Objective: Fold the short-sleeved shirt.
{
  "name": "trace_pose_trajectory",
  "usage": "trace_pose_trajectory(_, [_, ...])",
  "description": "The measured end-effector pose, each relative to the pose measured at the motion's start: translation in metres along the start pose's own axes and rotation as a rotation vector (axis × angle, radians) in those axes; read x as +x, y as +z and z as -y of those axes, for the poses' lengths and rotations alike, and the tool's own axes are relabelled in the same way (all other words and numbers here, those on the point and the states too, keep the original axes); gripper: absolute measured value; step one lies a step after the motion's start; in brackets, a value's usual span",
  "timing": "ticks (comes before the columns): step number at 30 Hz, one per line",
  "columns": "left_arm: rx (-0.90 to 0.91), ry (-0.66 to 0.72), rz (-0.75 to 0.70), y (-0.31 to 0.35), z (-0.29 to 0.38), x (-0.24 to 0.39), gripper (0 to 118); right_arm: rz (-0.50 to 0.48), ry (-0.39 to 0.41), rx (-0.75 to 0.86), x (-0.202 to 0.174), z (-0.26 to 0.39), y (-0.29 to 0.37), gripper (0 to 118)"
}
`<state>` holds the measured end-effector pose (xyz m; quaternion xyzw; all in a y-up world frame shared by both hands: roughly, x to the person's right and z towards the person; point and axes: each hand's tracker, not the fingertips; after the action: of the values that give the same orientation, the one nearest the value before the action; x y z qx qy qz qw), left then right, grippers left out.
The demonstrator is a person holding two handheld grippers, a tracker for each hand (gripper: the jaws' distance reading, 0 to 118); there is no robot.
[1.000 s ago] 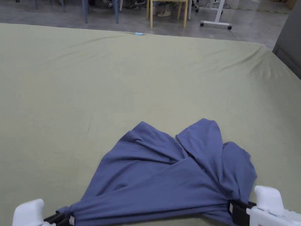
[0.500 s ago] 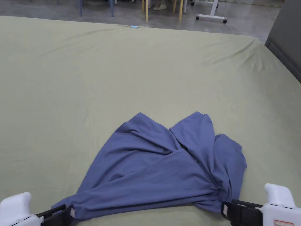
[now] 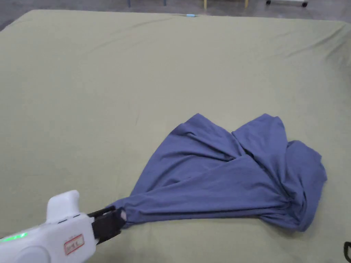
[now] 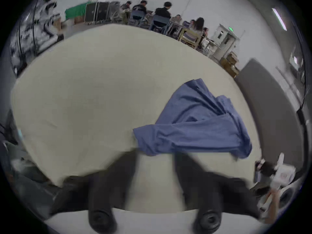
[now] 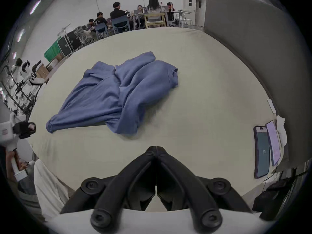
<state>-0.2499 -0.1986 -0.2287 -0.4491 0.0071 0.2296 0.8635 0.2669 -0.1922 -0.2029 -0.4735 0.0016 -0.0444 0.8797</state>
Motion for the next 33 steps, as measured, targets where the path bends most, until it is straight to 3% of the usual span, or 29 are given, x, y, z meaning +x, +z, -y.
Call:
trace_pose_trajectory(4, [-0.012,0.007,-0.037,-0.046,-0.013,-0.003,92,-0.002,0.004,-0.009,-0.003,0.002,0.002,3])
trace_pose_trajectory(10, [-0.125,-0.102,-0.114,-0.097,-0.007,0.000,91,0.021,0.007,-0.041,-0.001,0.000,-0.004,3])
trace_pose_trajectory(11, [-0.103,-0.120,-0.116,-0.095,-0.005,0.003,78,0.023,0.003,-0.045,0.000,0.000,-0.004,3])
trace_pose_trajectory(12, [-0.055,-0.163,-0.116,-0.087,-0.003,0.007,47,0.027,0.000,-0.049,0.000,0.001,-0.004,3])
trace_pose_trajectory(13, [-0.029,-0.201,-0.137,-0.083,-0.003,0.010,0,0.030,-0.001,-0.051,0.000,0.001,-0.005,3])
trace_pose_trajectory(20, [-0.005,-0.222,-0.127,-0.061,-0.009,0.025,1,0.025,0.017,-0.052,0.001,-0.020,-0.006,3])
trace_pose_trajectory(22, [0.004,-0.239,-0.123,-0.053,-0.015,0.031,1,-0.026,0.013,0.001,0.001,-0.048,-0.005,3])
trace_pose_trajectory(23, [0.009,-0.247,-0.122,-0.050,-0.017,0.034,1,-0.035,-0.005,0.033,0.002,-0.064,-0.004,12])
trace_pose_trajectory(24, [0.013,-0.257,-0.119,-0.046,-0.020,0.038,1,-0.042,-0.030,0.067,0.002,-0.087,-0.006,46])
trace_pose_trajectory(25, [0.014,-0.265,-0.115,-0.044,-0.023,0.040,1,-0.057,-0.037,0.062,0.002,-0.111,-0.013,97])
trace_pose_trajectory(26, [0.015,-0.269,-0.114,-0.042,-0.025,0.042,1,-0.098,-0.030,0.047,0.001,-0.132,-0.022,118])
trace_pose_trajectory(27, [0.019,-0.274,-0.110,-0.041,-0.027,0.044,1,-0.146,-0.019,0.156,0.000,-0.158,-0.026,118])
trace_pose_trajectory(31, [0.016,-0.276,-0.101,-0.043,-0.036,0.047,1,-0.154,-0.021,0.042,-0.010,-0.243,-0.093,118])
trace_pose_trajectory(33, [0.011,-0.275,-0.103,-0.047,-0.038,0.048,1,-0.147,-0.022,-0.106,-0.018,-0.273,-0.144,118])
